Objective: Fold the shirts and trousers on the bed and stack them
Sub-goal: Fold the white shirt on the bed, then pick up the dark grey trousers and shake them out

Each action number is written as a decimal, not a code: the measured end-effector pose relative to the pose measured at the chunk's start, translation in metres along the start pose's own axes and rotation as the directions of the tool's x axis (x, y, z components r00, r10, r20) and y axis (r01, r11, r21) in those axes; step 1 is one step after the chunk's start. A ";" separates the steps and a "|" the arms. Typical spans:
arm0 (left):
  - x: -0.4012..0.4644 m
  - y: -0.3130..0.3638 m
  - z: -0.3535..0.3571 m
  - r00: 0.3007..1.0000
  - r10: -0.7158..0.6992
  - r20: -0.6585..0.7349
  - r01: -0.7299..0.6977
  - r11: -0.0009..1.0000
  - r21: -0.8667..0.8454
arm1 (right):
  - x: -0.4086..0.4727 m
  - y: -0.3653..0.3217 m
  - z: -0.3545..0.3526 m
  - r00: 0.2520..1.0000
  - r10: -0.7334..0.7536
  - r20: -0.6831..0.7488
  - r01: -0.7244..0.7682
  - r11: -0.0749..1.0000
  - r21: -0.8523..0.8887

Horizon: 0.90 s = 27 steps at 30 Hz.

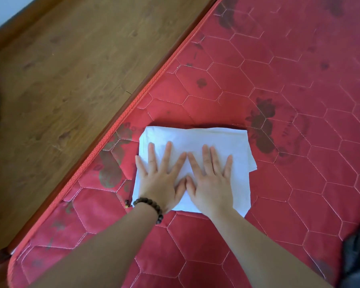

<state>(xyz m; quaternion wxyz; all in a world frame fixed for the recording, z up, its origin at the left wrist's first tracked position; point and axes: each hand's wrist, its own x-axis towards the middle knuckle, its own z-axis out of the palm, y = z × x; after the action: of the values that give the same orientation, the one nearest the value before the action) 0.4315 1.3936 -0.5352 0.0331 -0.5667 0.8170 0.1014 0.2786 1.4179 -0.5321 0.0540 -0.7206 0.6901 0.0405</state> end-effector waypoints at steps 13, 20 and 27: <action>0.002 -0.005 0.002 0.998 -0.013 0.068 0.009 0.998 0.059 | -0.009 0.028 0.009 0.977 0.213 0.032 -0.215 0.973 0.085; 0.004 -0.005 0.002 0.997 -0.012 0.076 0.010 0.999 0.038 | -0.007 0.029 0.010 0.973 0.224 0.051 -0.228 0.966 0.118; 0.005 -0.002 -0.002 0.988 -0.049 0.143 0.040 0.997 0.060 | -0.005 0.031 0.005 0.975 0.207 0.077 -0.217 0.961 0.171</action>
<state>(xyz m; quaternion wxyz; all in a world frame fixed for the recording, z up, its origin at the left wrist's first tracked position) 0.4319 1.3880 -0.5346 0.1106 -0.5748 0.8021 0.1183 0.2472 1.4221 -0.5375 0.1337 -0.6332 0.7623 0.0050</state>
